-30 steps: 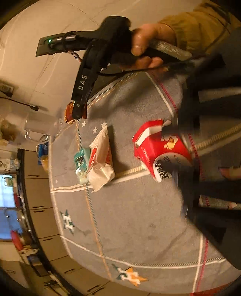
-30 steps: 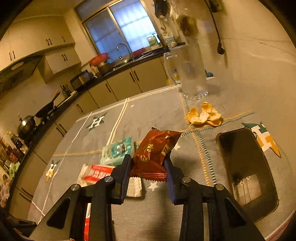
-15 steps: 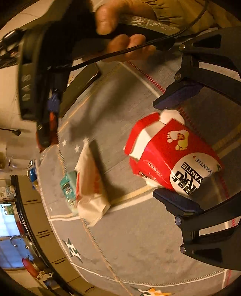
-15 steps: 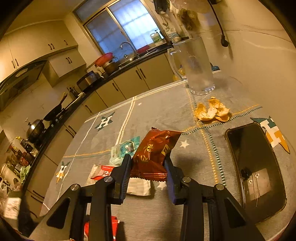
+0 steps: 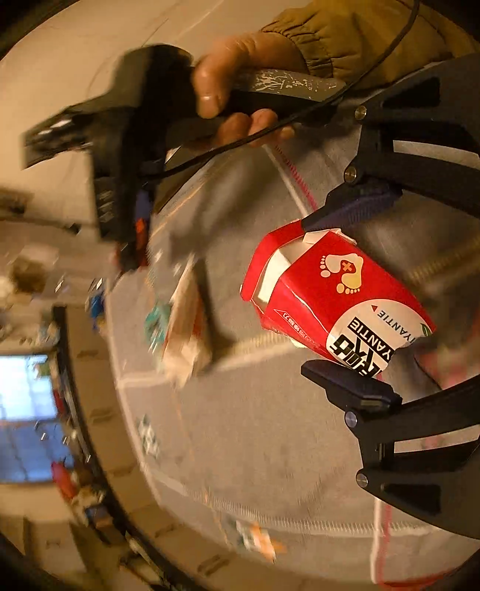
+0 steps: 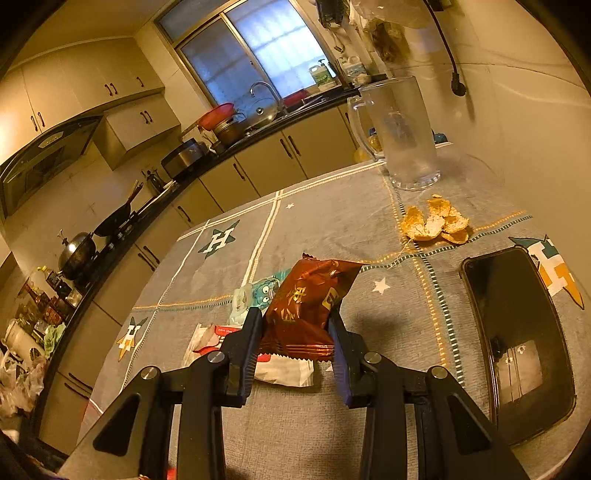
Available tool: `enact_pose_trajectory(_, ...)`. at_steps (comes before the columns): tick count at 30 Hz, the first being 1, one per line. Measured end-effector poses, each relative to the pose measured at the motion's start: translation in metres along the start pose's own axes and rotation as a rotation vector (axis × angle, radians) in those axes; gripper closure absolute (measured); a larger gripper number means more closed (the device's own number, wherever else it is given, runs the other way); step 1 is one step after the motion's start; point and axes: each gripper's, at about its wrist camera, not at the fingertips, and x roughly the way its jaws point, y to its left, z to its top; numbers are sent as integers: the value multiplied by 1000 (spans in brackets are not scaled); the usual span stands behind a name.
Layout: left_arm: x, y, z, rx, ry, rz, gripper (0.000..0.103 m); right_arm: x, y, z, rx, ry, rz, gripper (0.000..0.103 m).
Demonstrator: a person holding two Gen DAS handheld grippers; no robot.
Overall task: Collect trash
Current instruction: 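Carry box and wrapper to the red basket and open both tools to drop them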
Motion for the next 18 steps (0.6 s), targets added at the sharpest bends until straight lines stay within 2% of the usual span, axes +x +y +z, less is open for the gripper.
enact_pose_trajectory(10, -97, 75, -32, -202, -143, 146, 33, -4, 17, -9, -72, -32, -12, 66)
enact_pose_trajectory(13, -130, 111, -54, -285, -180, 201, 33, -15, 30, -15, -101, -41, -32, 66)
enact_pose_trajectory(18, -166, 168, -98, -410, -209, 302, 33, -37, 75, -38, -179, -7, 25, 66)
